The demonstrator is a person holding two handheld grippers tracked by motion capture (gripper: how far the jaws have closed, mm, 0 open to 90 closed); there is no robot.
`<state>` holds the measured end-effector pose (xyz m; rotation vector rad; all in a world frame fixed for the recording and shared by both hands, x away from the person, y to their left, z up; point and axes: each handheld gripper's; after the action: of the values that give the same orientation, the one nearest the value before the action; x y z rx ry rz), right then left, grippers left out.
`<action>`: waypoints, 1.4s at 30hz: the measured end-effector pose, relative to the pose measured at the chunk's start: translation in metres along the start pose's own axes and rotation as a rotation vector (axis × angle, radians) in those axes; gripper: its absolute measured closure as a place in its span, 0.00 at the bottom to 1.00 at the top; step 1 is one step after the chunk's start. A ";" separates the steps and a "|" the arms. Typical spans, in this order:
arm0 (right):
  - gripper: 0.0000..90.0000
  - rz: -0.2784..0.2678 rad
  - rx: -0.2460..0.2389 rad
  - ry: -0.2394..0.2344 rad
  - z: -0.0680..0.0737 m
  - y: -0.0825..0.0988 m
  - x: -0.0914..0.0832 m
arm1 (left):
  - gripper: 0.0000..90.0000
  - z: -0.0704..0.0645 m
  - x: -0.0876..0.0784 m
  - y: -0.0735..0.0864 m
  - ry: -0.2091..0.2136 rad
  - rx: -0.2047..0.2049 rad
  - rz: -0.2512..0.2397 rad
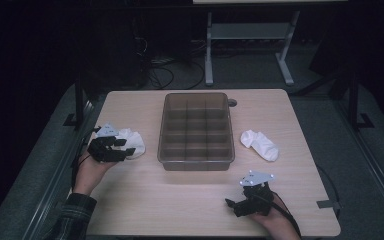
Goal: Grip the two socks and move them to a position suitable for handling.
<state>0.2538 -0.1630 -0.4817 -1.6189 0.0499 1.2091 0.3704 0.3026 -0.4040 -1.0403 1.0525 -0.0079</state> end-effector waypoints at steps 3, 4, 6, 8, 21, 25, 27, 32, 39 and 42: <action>0.03 -0.001 0.001 0.000 0.000 0.000 0.000 | 0.51 0.006 0.002 -0.002 -0.008 -0.004 0.004; 0.03 0.000 0.000 0.000 0.000 0.000 0.000 | 0.51 0.009 0.002 -0.003 -0.012 -0.004 0.010; 0.03 0.000 0.000 0.000 0.000 0.000 0.000 | 0.51 0.013 0.004 -0.004 -0.013 -0.010 0.002; 0.03 0.000 0.000 0.000 0.000 0.000 0.000 | 0.51 0.017 0.006 -0.005 -0.020 -0.004 0.019; 0.03 0.000 0.000 0.000 0.000 0.000 0.000 | 0.58 0.042 0.023 0.001 -0.040 -0.028 0.041; 0.03 0.000 0.000 0.000 0.000 0.000 0.000 | 0.62 0.048 0.029 0.005 -0.044 -0.041 0.034; 0.03 0.000 0.000 0.001 0.000 0.000 0.000 | 0.64 0.050 0.032 0.007 -0.045 -0.048 0.030; 0.03 0.000 0.000 0.001 0.000 0.000 0.000 | 0.66 0.052 0.041 0.010 -0.054 -0.046 0.048; 0.03 0.000 0.000 0.001 0.000 0.000 0.000 | 0.73 0.059 0.049 0.015 -0.080 -0.061 0.057; 0.03 0.000 0.000 0.001 0.000 0.000 0.000 | 0.76 0.061 0.053 0.017 -0.072 -0.070 0.064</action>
<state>0.2539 -0.1630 -0.4817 -1.6197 0.0502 1.2086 0.4342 0.3300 -0.4478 -1.0621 1.0260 0.1182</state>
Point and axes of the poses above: each handheld gripper's, and its own axes: x roughly forward along the jaws, y roughly out of its underside, z roughly to its left, and after that the axes turned 4 degrees about x, right-handed
